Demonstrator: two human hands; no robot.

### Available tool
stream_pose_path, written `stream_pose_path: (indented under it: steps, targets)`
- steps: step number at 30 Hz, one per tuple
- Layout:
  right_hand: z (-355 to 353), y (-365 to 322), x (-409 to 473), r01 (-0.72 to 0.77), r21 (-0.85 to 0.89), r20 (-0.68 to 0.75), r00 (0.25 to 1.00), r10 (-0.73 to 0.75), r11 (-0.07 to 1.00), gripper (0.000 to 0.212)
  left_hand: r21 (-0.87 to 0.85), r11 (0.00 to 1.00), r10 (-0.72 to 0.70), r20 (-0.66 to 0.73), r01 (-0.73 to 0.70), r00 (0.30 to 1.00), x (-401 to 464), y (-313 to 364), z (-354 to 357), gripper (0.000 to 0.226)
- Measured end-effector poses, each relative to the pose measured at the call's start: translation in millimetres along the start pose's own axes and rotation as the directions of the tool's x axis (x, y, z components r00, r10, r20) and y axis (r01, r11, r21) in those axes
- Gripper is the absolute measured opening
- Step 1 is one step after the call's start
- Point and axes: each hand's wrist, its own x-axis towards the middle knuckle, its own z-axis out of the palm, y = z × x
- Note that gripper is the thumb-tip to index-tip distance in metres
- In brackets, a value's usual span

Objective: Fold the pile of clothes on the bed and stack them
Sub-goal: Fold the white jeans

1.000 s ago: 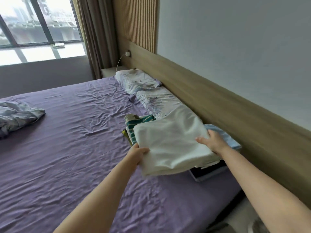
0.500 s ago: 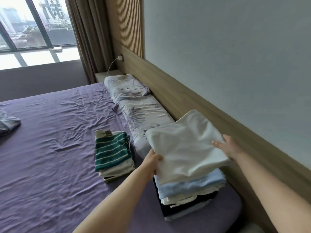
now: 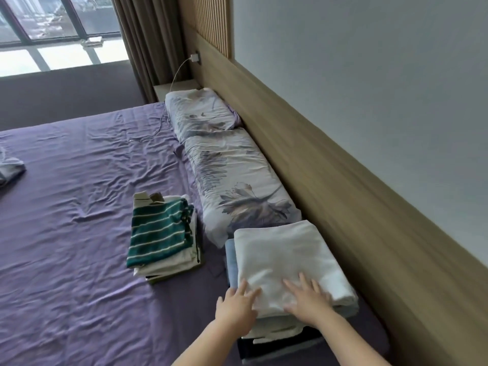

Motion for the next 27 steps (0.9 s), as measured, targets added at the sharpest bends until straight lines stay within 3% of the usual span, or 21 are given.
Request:
stream_pose_path:
  steps: [3, 7, 10, 14, 19, 23, 27]
  targets:
    - [1.0, -13.4, 1.5, -0.049, -0.052, 0.038, 0.998, 0.051, 0.997, 0.064, -0.086, 0.996, 0.004, -0.001, -0.004, 1.000, -4.3, -7.8, 5.5, 0.054]
    - [-26.5, -46.7, 7.4, 0.002, -0.009, -0.153, 0.988, -0.003, 1.000, 0.050, -0.342, 0.939, -0.025, -0.116, -0.017, 0.993, -8.4, -23.5, -8.5, 0.048]
    - [-40.9, -92.0, 16.9, 0.133, 0.021, -0.293, 0.948, -0.121, 0.991, 0.046, -0.529, 0.848, -0.146, -0.182, 0.028, 0.972, -19.1, -50.7, -28.0, 0.047]
    - [-49.0, -162.5, 32.9, 0.275, 0.089, -0.302, 0.923, -0.237, 0.957, 0.051, -0.694, 0.709, -0.364, -0.211, 0.123, 0.907, -39.3, -109.5, -59.4, 0.052]
    - [-53.9, -235.6, 66.0, 0.334, 0.211, -0.252, 0.926, -0.279, 0.918, 0.058, -0.763, 0.624, -0.539, -0.263, 0.169, 0.800, -53.9, -192.6, -97.8, 0.051]
    - [-48.0, -276.8, 110.5, 0.301, 0.311, -0.233, 0.944, -0.235, 0.901, 0.068, -0.754, 0.617, -0.593, -0.258, 0.225, 0.763, -35.2, -248.2, -113.5, 0.049]
    - [-33.1, -311.6, 174.3, 0.225, 0.388, -0.232, 0.962, -0.142, 0.894, 0.081, -0.775, 0.580, -0.631, -0.232, 0.252, 0.741, 17.7, -291.7, -118.3, 0.064]
